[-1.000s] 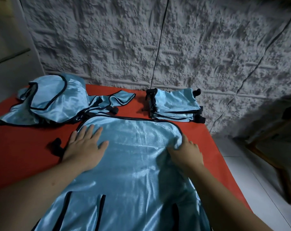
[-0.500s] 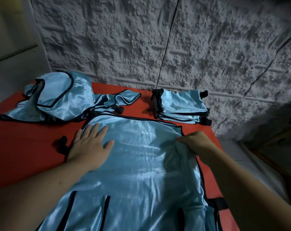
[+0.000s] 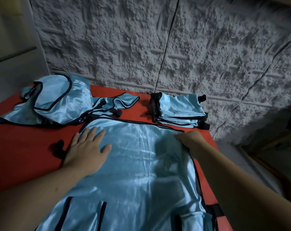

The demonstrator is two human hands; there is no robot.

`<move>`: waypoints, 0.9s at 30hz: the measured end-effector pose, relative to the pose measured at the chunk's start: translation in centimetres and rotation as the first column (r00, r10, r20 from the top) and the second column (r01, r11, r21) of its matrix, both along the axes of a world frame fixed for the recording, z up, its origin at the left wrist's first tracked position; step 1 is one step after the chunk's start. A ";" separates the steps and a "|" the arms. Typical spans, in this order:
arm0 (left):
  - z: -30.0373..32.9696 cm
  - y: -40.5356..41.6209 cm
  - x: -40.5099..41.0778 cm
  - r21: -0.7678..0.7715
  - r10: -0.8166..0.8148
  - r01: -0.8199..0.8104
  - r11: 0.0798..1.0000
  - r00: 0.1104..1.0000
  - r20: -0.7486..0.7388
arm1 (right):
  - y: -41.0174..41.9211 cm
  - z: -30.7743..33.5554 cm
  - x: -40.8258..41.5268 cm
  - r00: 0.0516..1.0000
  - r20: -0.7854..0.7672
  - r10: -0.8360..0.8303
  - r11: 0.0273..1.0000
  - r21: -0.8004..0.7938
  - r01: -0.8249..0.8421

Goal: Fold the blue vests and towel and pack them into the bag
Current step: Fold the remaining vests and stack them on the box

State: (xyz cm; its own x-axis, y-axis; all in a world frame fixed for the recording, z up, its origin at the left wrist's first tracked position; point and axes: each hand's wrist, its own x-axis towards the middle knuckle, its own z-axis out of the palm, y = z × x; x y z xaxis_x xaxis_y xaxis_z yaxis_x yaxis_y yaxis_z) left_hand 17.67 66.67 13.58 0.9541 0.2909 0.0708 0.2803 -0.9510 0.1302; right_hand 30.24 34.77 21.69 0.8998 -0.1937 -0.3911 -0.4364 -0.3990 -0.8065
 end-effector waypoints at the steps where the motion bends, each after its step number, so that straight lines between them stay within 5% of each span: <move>1: 0.0 0.1 0.0 0.000 -0.001 0.001 1.000 1.000 0.001 | 0.2 0.4 0.3 0.998 0.055 -0.025 0.999 0.027 0.024; 6: 0.0 -0.1 -0.1 -0.013 0.002 -0.001 1.000 1.000 0.018 | 2.3 2.9 -1.7 0.969 0.143 0.203 0.973 0.078 -0.216; 11: -0.1 -0.1 0.1 -0.020 0.005 -0.004 1.000 1.000 0.018 | 3.5 3.2 -7.6 0.771 0.081 0.632 0.751 0.181 -0.635; 13: -0.1 -0.1 0.1 -0.022 0.006 -0.006 1.000 1.000 0.018 | 3.4 2.7 -9.9 0.700 0.065 0.711 0.661 0.278 -0.697; 14: -0.1 0.0 0.1 -0.021 0.006 -0.005 1.000 1.000 0.019 | 2.9 1.9 -10.0 0.730 0.079 0.679 0.691 0.270 -0.671; 17: -0.1 -0.1 -0.1 -0.025 0.001 -0.001 1.000 1.000 0.018 | 0.2 0.7 -9.0 0.841 0.235 0.488 0.873 -0.129 -0.470; 20: 0.0 -0.1 0.0 -0.022 0.002 -0.002 1.000 1.000 0.020 | -1.3 0.8 -9.1 0.631 0.156 0.760 0.594 -0.563 -0.575; 25: -0.1 0.1 0.1 -0.021 0.004 -0.003 1.000 1.000 0.021 | -1.8 -1.8 -10.4 0.476 -0.008 0.879 0.322 -0.726 -0.608; 27: -0.1 0.1 0.0 -0.024 0.002 -0.001 1.000 1.000 0.024 | -2.4 -2.4 -10.1 0.489 0.014 0.872 0.324 -0.765 -0.556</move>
